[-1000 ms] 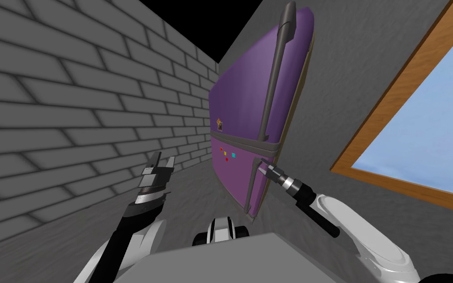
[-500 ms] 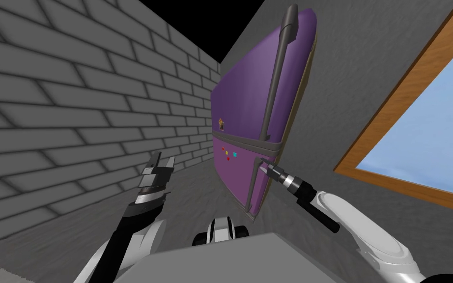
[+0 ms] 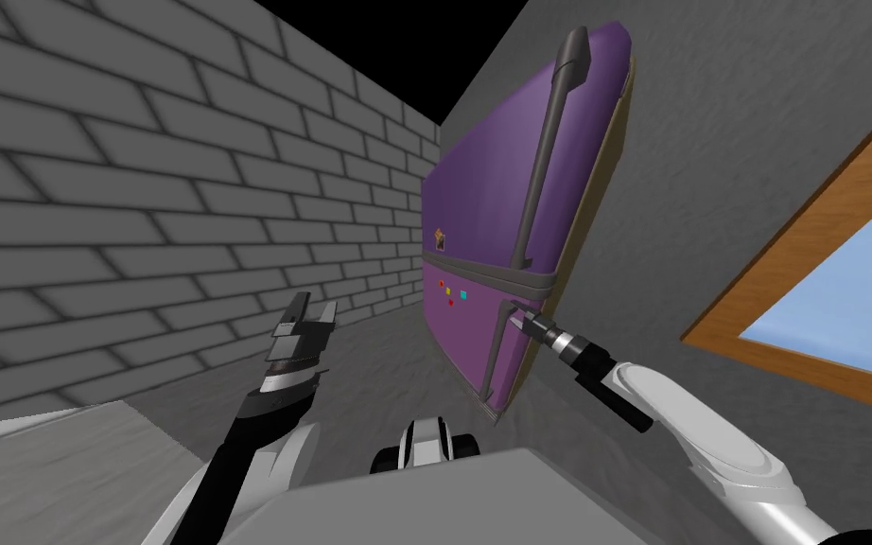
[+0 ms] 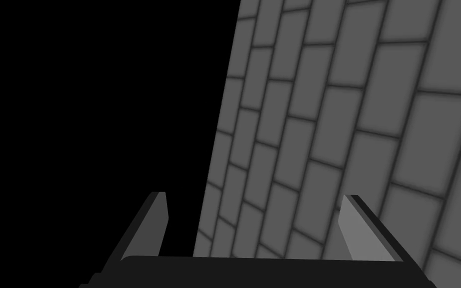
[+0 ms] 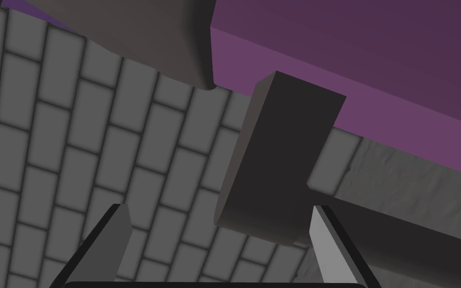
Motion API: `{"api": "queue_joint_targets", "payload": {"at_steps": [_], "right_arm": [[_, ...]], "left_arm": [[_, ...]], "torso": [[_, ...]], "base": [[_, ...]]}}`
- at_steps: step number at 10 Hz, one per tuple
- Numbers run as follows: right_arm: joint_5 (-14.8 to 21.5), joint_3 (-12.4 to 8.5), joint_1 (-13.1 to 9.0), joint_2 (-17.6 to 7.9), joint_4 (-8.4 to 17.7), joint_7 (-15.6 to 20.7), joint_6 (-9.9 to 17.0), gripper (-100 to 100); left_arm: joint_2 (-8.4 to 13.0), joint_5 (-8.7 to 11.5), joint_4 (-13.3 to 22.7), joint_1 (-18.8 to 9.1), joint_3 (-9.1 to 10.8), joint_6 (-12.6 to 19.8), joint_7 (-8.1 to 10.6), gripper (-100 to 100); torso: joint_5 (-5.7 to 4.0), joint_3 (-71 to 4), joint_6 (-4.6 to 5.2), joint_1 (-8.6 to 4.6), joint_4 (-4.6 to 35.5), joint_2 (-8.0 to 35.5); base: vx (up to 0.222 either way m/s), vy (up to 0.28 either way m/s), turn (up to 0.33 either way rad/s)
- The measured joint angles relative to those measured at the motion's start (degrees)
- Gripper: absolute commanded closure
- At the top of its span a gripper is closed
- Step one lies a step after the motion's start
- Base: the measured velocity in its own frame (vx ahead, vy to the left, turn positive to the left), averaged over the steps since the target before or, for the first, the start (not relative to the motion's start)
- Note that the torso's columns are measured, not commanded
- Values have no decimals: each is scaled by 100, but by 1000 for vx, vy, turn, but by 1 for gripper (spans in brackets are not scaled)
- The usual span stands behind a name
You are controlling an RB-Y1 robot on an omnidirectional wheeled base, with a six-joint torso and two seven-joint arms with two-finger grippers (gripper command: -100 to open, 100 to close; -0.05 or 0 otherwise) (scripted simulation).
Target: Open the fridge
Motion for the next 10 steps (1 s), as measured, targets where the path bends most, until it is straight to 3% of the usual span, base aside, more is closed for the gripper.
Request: {"api": "queue_joint_targets", "payload": {"at_steps": [4,5,7,10], "right_arm": [[77,-92,-267,-163,559,-94,139,-100],[76,-113,-275,-168,580,-92,149,100],[43,-10,-122,-59,351,-15,42,100],[32,174,-15,67,-73,46,-24,100]], "left_arm": [[0,0,1,-1,0,0,0,0],[0,0,0,1,1,0,0,0],[1,0,-1,3,2,-1,0,0],[1,0,0,2,1,0,0,0]], "torso": [[8,-27,-49,4,2,-38],[4,-13,-10,4,-2,-16],[41,25,-3,24,51,54],[13,12,-3,8,16,30]], "base": [[-91,39,157],[61,-16,-267],[139,-53,-255],[108,-51,-210]]}}
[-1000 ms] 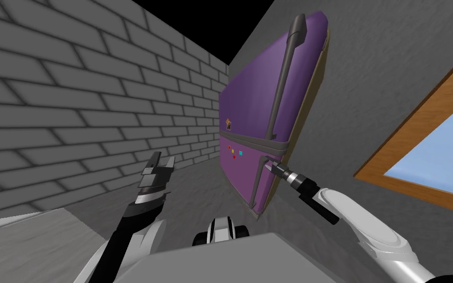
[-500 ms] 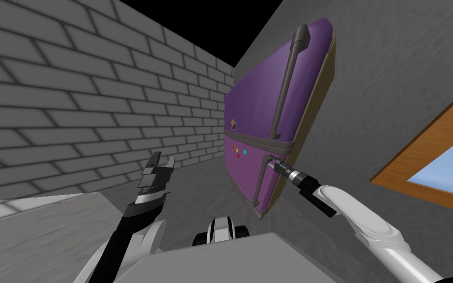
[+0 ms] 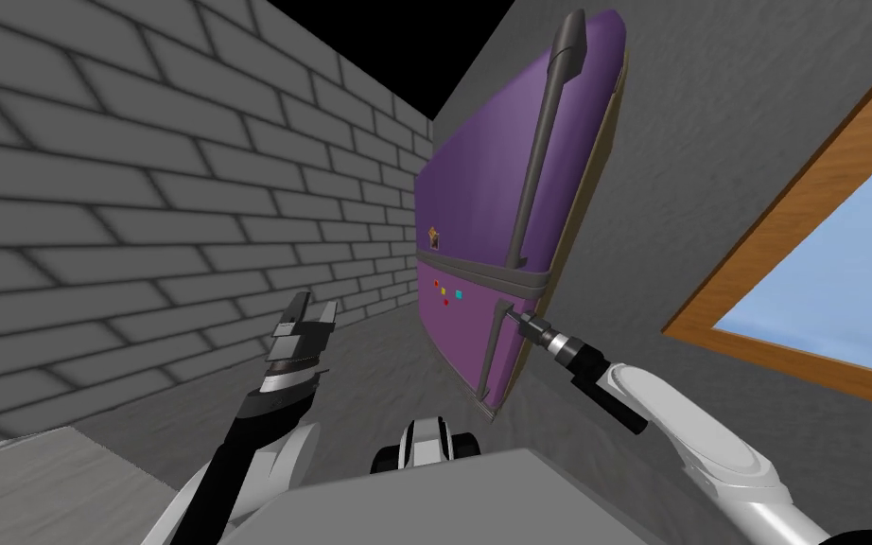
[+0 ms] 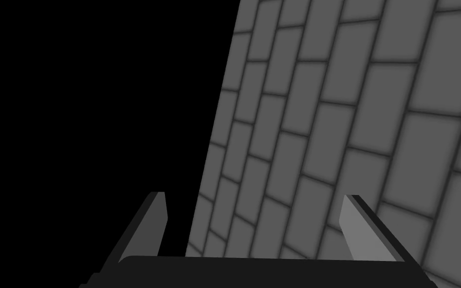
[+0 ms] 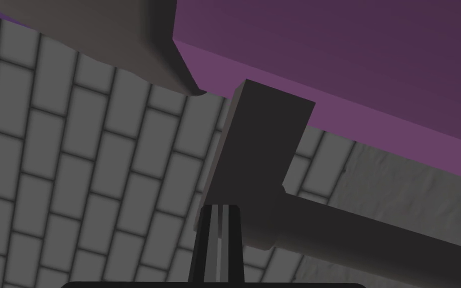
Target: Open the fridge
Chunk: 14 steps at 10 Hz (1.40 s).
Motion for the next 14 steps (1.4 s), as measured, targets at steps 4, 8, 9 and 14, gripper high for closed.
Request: {"api": "queue_joint_targets", "payload": {"at_steps": [4,8,9,14], "right_arm": [[-112,118,284,231,-552,192,-239,100],[-181,102,267,172,-629,82,-320,-100],[-195,64,256,164,-661,60,-312,100],[-158,-67,477,195,-688,22,-179,100]], "left_arm": [[0,0,0,0,0,0,0,0],[-1,0,0,-1,-1,0,0,0],[-1,0,0,-2,-1,0,0,0],[-3,0,0,-3,-3,0,0,0]], "torso": [[-5,25,30,-6,5,34],[-9,-12,16,12,-25,-32],[-25,-10,6,-6,-40,-31],[39,23,-16,89,23,42]], "base": [[84,-30,-183],[46,13,-39],[-42,6,-53],[-30,267,-123]]}}
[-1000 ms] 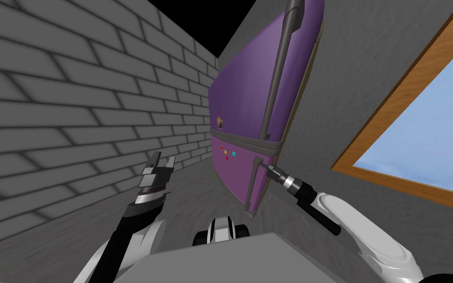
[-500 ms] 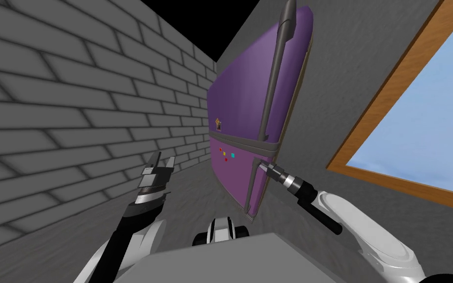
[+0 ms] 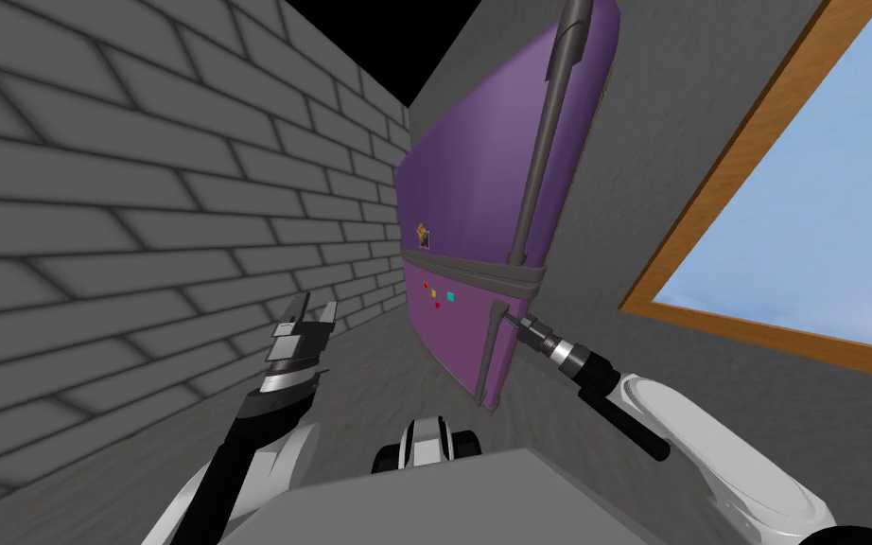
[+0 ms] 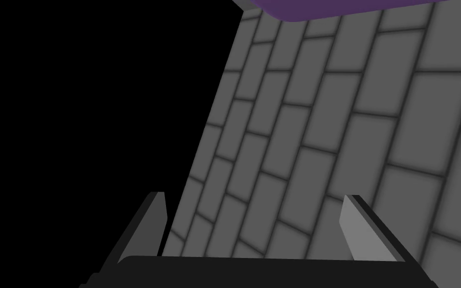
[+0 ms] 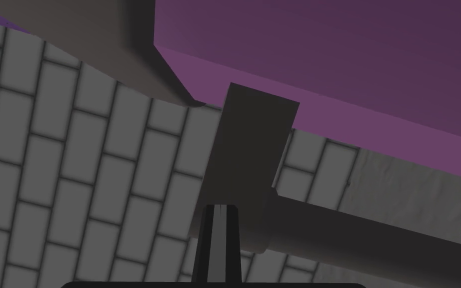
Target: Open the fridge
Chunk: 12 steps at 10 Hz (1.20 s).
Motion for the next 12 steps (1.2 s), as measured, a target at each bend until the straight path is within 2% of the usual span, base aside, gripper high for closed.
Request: {"api": "queue_joint_targets", "payload": {"at_steps": [2,3,6,10,12], "right_arm": [[42,-94,121,-11,-76,-70,142,100],[57,-103,181,2,-75,-82,176,100],[82,-239,339,18,-127,-138,319,100],[122,-412,541,44,-250,-191,515,100],[162,-448,608,31,-276,-242,628,100]], "left_arm": [[-2,0,0,0,-1,0,0,0],[0,0,0,0,0,0,0,0],[0,0,0,0,0,0,0,0],[-1,0,-1,1,-1,0,0,0],[0,0,0,0,0,0,0,0]], "torso": [[9,1,7,35,1,2],[11,-16,-13,-6,8,-18],[16,-14,-15,-8,17,-10],[25,4,17,31,23,16],[17,15,12,-15,33,39]], "base": [[-47,397,-144],[-48,316,-105],[-48,317,-114],[-45,345,-111],[-71,220,-72]]}}
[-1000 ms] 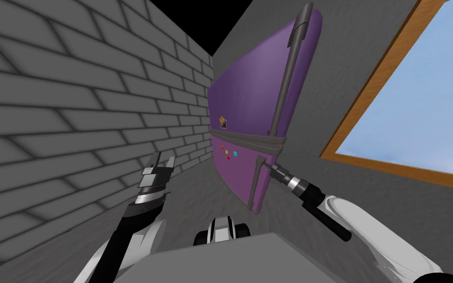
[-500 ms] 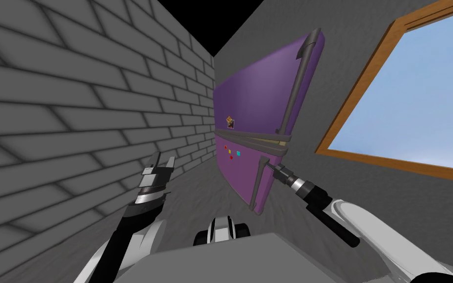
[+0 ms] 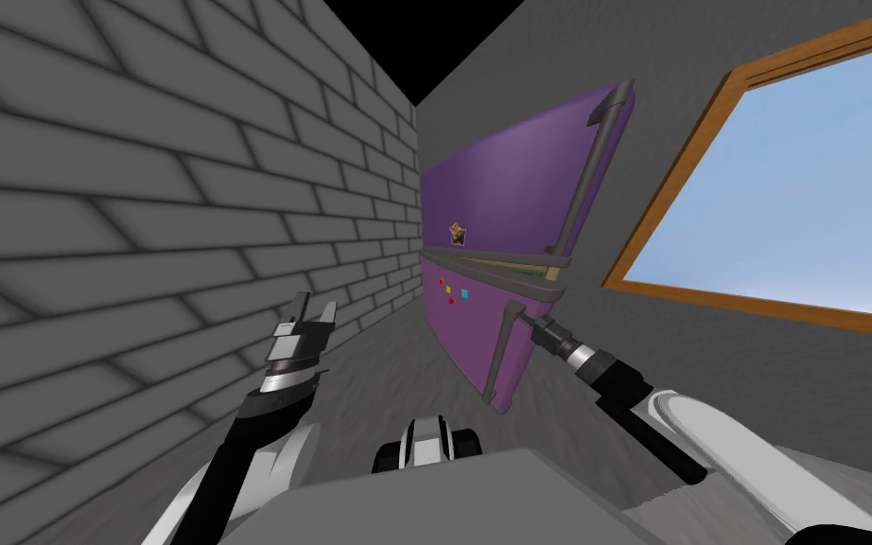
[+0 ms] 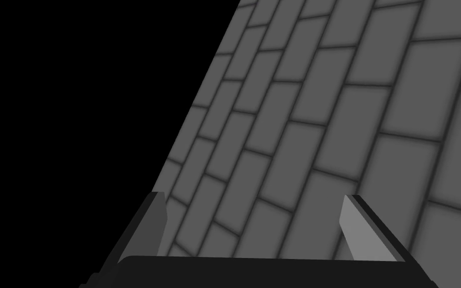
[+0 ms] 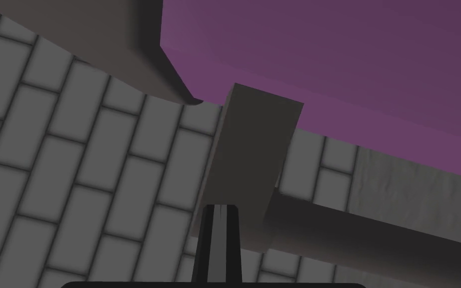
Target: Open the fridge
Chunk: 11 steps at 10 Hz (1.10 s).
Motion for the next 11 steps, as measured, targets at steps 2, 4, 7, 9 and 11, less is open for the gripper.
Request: {"api": "queue_joint_targets", "payload": {"at_steps": [2,4,7,9,11], "right_arm": [[4,112,-5,118,15,39,-10,-100],[-3,298,-102,293,46,136,-32,-100],[-91,379,-336,512,29,255,-36,-100],[-107,522,-425,679,39,339,-58,-100],[-136,390,-426,649,95,315,-23,-100]], "left_arm": [[3,0,1,0,3,0,0,0],[5,1,1,2,5,0,0,0],[4,0,1,1,3,0,0,0],[4,0,1,1,3,0,0,0],[3,0,1,0,2,0,0,0]], "torso": [[-49,3,15,-117,-13,-8],[-20,-14,14,-51,-8,-24],[-68,-43,-11,-42,-80,-101],[-64,-59,-31,-41,-81,-127],[-64,-38,-16,-39,-73,-93]], "base": [[-21,-73,101],[19,-136,61],[0,-96,76],[-24,-56,23],[-66,16,174]]}}
